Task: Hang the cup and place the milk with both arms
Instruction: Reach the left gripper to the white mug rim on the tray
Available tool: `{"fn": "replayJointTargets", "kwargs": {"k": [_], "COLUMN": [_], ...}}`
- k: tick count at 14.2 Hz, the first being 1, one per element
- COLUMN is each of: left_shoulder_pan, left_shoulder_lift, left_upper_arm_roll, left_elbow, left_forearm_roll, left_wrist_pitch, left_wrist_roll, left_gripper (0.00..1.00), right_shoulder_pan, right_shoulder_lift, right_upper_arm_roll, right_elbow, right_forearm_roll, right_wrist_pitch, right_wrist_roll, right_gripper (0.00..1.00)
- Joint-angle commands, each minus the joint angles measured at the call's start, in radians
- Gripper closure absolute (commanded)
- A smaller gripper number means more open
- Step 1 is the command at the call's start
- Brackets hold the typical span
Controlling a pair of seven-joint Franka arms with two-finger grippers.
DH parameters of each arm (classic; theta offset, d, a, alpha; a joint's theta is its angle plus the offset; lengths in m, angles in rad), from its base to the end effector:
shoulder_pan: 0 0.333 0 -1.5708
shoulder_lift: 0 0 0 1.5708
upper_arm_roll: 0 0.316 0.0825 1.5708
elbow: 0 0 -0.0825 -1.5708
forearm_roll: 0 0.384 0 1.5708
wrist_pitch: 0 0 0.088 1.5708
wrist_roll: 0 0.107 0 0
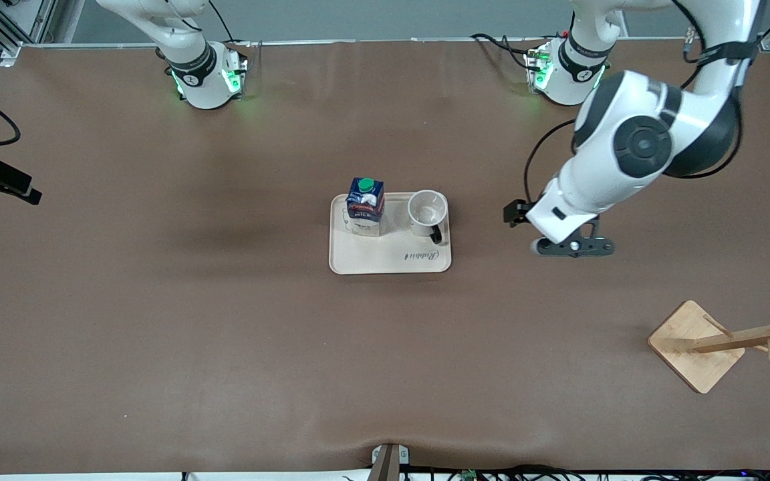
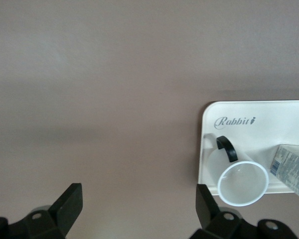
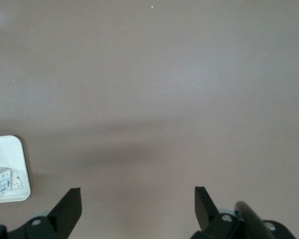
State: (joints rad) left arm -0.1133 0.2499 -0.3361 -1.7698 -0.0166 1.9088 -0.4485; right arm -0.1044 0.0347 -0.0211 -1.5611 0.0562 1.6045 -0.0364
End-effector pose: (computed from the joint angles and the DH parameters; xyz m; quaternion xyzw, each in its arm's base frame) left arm 0.5584 -0.2563 0.4185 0.9976 0.0055 -0.0649 0.0228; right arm 0.5646 -0.0651 0.6128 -0.9986 0.0453 -0.0066 0.0273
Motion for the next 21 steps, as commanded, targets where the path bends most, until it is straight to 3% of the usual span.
{"fn": "replayJointTargets", "kwargs": {"k": [1,11,16,21], "left_shoulder_pan": [-0.048,-0.170,-0.203,-0.212], "left_shoulder_lift": [0.048,0.161,0.193,0.170], "left_upper_arm_roll": [0.000,0.000,0.000,-0.001], "left_elbow": [-0.005,-0.075,-0.103,-0.166], "left_forearm_roll": [-0.011,-0.009,-0.006,-0.006], "left_wrist_pitch": [0.062,0.262,0.288,0.288], "left_wrist_roll": [-0.079,-0.183,-0.183,-0.183], "left_gripper": [0.00,0.00,0.00,0.08], "right_shoulder_pan": [-0.024,-0.023,-0.023,-0.023], "right_shoulder_lift": [-0.009,-0.009,-0.009,-0.009], "right_upper_arm_roll": [0.016,0.016,0.016,0.016], "right_elbow": [0.003,0.003,0.003,0.003], "right_forearm_roll": [0.014,0.014,0.014,0.014], "right_wrist_pitch": [-0.009,-0.009,-0.009,-0.009], "right_wrist_roll": [-0.007,-0.007,-0.007,-0.007], "right_gripper": [0.00,0.00,0.00,0.00]}}
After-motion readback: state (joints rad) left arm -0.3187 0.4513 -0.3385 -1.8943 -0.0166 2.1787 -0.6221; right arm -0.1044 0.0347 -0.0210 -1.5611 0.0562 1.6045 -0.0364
